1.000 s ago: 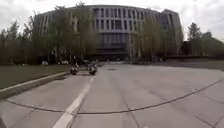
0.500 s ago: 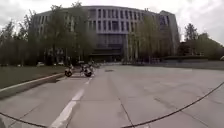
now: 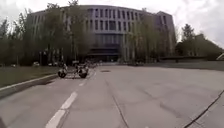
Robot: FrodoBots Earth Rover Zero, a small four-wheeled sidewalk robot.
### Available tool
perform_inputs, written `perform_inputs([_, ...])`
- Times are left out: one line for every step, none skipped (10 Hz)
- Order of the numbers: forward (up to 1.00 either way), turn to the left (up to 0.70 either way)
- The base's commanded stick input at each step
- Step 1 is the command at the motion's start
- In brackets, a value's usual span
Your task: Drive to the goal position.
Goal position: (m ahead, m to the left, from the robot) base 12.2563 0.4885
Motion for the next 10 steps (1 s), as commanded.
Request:
perform_inputs([0.70, -0.14])
perform_inputs([0.70, -0.10])
perform_inputs([0.70, -0.01])
perform_inputs([0.70, 0.00])
perform_inputs([0.70, 0.00])
perform_inputs([0.70, 0.00])
perform_inputs([0.70, 0.00])
perform_inputs([0.70, 0.00])
perform_inputs([0.70, 0.00])
perform_inputs([0.70, 0.00])
